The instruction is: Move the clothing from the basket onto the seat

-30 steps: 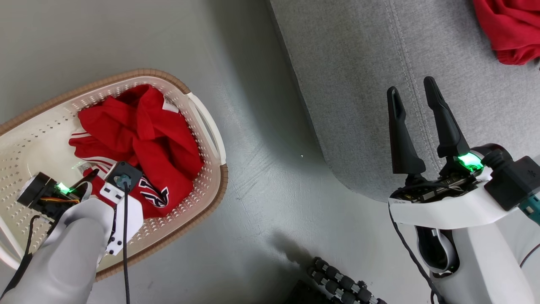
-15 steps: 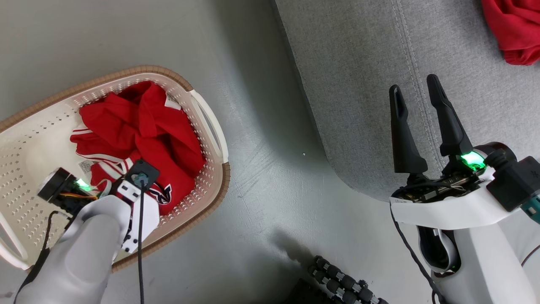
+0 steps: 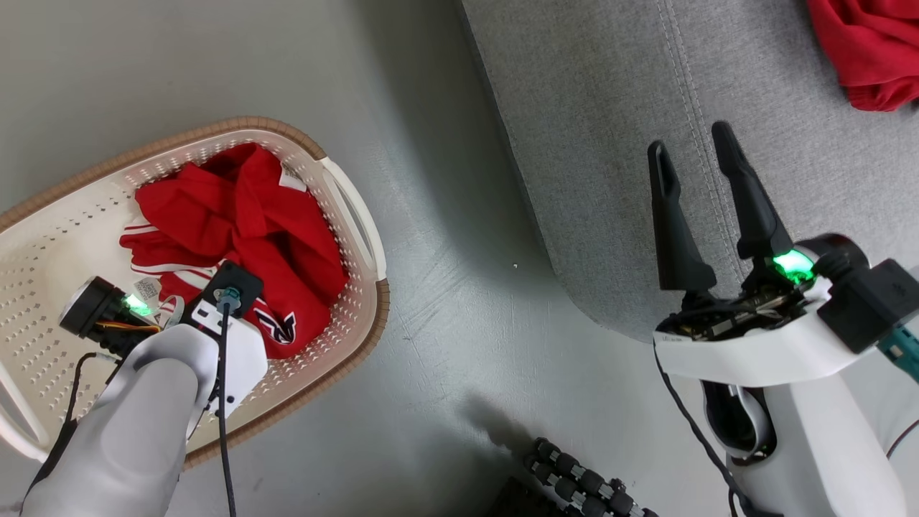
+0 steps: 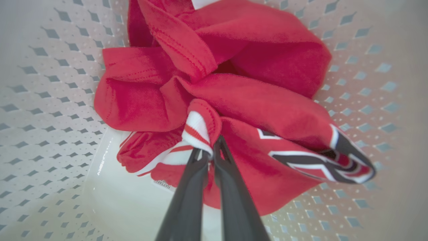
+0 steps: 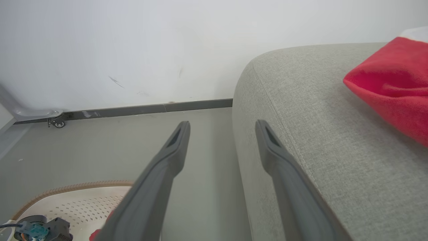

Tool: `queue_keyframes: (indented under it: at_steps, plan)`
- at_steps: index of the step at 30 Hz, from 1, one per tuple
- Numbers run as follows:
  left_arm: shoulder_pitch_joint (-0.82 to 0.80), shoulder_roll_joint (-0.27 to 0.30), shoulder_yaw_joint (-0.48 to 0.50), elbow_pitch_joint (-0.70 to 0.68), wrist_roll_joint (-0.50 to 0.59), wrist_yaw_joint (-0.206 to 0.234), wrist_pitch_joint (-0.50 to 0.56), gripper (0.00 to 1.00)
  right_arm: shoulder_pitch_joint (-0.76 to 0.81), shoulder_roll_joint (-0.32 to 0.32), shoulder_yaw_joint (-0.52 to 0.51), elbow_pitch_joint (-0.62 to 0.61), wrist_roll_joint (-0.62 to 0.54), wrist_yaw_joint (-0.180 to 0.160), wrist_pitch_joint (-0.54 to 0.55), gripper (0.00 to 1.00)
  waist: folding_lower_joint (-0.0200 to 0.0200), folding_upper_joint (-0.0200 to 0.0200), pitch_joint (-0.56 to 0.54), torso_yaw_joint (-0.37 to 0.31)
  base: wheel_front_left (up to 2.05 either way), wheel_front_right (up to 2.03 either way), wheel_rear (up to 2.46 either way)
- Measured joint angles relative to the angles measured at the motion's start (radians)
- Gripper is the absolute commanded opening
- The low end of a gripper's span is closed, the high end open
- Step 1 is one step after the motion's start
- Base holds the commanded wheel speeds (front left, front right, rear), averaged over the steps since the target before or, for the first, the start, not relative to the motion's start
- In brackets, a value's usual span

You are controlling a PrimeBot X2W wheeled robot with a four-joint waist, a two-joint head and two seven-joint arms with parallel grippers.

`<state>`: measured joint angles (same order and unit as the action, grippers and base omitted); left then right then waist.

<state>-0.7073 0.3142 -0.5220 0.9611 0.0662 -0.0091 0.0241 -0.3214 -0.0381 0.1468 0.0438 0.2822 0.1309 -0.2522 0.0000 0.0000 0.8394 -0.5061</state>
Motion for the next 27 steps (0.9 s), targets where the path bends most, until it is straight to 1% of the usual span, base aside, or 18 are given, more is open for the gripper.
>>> queue_keyframes:
  at_steps: [13,19,27]
  plan:
    - [0.001,-0.001,0.010,-0.054,-0.013,0.001,-0.098,0.00,-0.032,0.000,-0.002,0.013,0.000,0.000,0.000,1.00,0.0000,0.0000,-0.027,0.014,0.00,0.00,0.00]
    - [0.016,-0.007,0.019,-0.082,-0.031,0.020,-0.150,0.00,-0.033,0.000,-0.009,0.023,-0.006,0.000,0.000,1.00,0.0000,0.0000,-0.048,0.031,0.00,0.00,0.00]
    - [0.067,-0.022,0.043,-0.151,-0.065,0.045,-0.228,0.00,-0.053,-0.001,-0.016,0.030,-0.055,0.000,0.000,1.00,0.0000,0.0000,-0.091,0.070,0.00,0.00,0.00]
